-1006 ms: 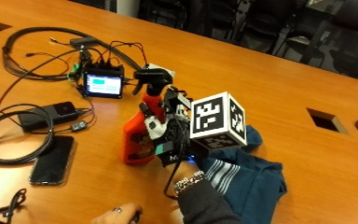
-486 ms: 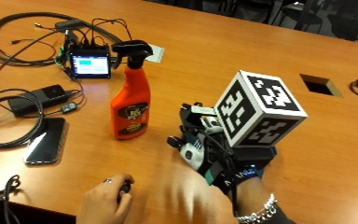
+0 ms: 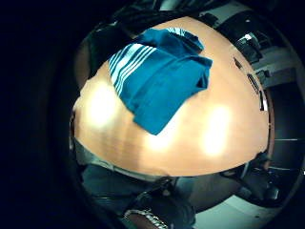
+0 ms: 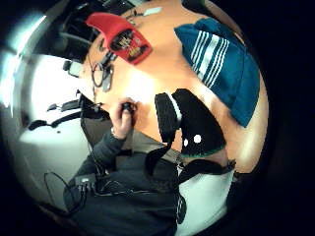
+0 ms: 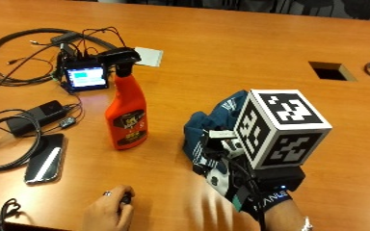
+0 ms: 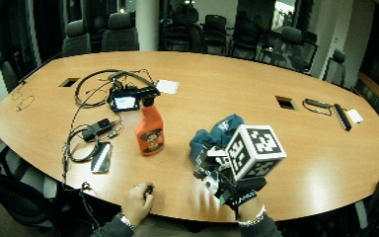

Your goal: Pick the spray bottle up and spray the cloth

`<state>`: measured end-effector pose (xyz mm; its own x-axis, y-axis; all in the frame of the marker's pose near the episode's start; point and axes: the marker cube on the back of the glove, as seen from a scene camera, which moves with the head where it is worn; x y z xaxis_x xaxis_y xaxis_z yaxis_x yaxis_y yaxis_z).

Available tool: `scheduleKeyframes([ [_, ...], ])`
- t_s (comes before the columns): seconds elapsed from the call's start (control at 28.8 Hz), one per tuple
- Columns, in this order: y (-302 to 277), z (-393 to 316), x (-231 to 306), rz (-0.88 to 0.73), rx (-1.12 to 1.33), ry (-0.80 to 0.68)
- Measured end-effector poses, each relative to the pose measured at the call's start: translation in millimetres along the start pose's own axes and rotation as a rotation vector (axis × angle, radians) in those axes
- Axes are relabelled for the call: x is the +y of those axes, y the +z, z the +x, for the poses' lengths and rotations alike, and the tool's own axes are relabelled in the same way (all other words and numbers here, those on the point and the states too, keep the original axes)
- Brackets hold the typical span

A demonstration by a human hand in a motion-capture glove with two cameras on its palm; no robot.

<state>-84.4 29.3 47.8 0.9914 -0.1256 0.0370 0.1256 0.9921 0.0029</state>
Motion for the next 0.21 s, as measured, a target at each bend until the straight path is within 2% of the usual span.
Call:
scheduleKeyframes([
  [0.21, 1.6, 0.1, -12.2, -0.059, 0.051, -0.025],
])
